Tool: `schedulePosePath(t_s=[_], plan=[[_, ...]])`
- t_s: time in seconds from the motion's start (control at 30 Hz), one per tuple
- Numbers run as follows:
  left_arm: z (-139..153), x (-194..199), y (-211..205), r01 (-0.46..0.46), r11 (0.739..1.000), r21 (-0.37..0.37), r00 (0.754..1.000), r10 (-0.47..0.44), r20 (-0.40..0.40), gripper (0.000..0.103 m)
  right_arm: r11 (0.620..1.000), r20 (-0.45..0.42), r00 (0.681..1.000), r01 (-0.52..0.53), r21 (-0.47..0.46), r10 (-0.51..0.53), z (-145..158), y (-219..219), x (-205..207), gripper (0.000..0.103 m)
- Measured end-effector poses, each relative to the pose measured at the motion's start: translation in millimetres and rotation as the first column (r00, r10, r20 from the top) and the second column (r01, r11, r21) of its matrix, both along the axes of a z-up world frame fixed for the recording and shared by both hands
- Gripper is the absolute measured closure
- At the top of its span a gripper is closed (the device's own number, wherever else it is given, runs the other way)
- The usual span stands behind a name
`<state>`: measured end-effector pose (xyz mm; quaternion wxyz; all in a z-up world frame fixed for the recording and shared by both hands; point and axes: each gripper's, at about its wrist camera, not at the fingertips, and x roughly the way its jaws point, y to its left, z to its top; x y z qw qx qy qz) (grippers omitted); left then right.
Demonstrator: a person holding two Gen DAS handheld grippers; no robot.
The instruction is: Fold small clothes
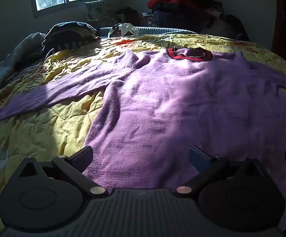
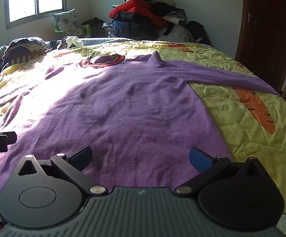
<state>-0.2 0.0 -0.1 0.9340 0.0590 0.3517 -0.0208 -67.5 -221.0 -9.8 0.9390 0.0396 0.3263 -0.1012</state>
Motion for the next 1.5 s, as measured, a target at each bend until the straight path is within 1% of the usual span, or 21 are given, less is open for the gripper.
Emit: schedulePosePath(t_s=[0.27, 0.33, 0.47, 0.63, 1.1, 1.5], plan=[[-1.6, 1.5, -4.7, -0.014, 1.000, -0.005, 1.000, 0.014, -0.017, 0.000, 1.000, 0.002, 1.000, -0.003, -0.003, 0.003, 0.5, 1.2, -0.7, 0.000], [-2.1, 2.9, 2.0, -0.008, 1.000, -0.021, 1.000, 0.007, -0.018, 0.000, 1.000, 0.004, 1.000, -0.003, -0.006, 0.003, 1.0, 1.2, -1.0, 0.000], [-1.3, 2.0, 3.8, -0.010, 1.000, -0.020, 1.000, 0.010, -0.017, 0.000, 1.000, 0.006, 1.000, -0.002, -0.001, 0.002, 1.6, 2.8, -3.1, 0.000], [-0.5, 0.7, 3.0, -0.006, 1.000, -0.017, 1.000, 0.005, -0.010, 0.000, 1.000, 0.006, 1.000, -0.003, -0.002, 0.003, 2.0, 2.2, -2.8, 0.000], [1.6, 0.3, 6.0, -0.014, 0.999, -0.041, 1.000, 0.014, 0.006, 0.000, 1.000, 0.007, 1.000, -0.002, -0.004, 0.002, 1.9, 2.9, -3.1, 0.000], [2.5, -1.3, 7.1, -0.018, 0.999, -0.039, 1.000, 0.019, 0.016, 0.000, 1.000, 0.010, 1.000, -0.002, -0.005, 0.002, 3.3, 3.2, -3.3, 0.000]])
